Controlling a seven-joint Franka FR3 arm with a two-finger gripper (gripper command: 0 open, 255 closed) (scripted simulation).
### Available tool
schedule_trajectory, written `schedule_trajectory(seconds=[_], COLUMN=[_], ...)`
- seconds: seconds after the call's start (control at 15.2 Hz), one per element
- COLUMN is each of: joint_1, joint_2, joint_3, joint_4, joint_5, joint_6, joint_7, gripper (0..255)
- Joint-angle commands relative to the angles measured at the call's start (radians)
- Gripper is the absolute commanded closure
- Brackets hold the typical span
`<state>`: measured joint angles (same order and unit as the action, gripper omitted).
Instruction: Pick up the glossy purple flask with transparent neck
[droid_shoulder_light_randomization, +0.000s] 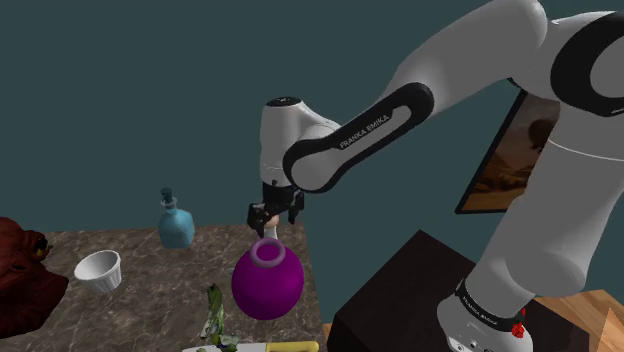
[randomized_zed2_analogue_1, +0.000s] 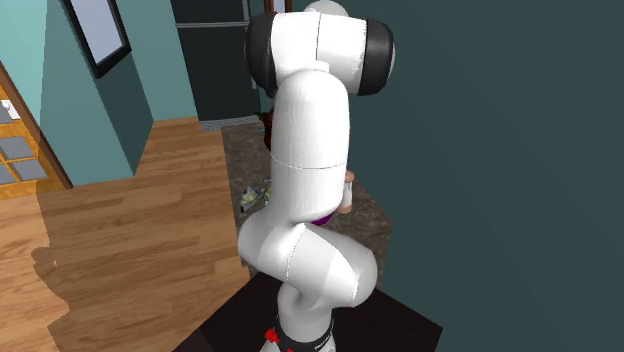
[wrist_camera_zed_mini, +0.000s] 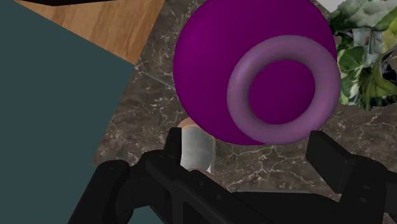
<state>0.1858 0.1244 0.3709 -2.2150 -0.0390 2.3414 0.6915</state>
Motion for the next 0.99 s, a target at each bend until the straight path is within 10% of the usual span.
schedule_trajectory(seconds=[0.0, 0.73, 0.79, 0.92], joint_1=[0.018, 0.051, 0.050, 0.051], joint_2=[0.077, 0.205, 0.205, 0.206], joint_3=[0.003, -0.019, -0.019, -0.019], joint_4=[0.062, 0.087, 0.086, 0.087], joint_5=[-0.033, -0.098, -0.098, -0.098], joint_6=[0.017, 0.117, 0.119, 0.118], joint_7=[0.042, 0.097, 0.097, 0.097], gripper=[0, 0, 255, 255])
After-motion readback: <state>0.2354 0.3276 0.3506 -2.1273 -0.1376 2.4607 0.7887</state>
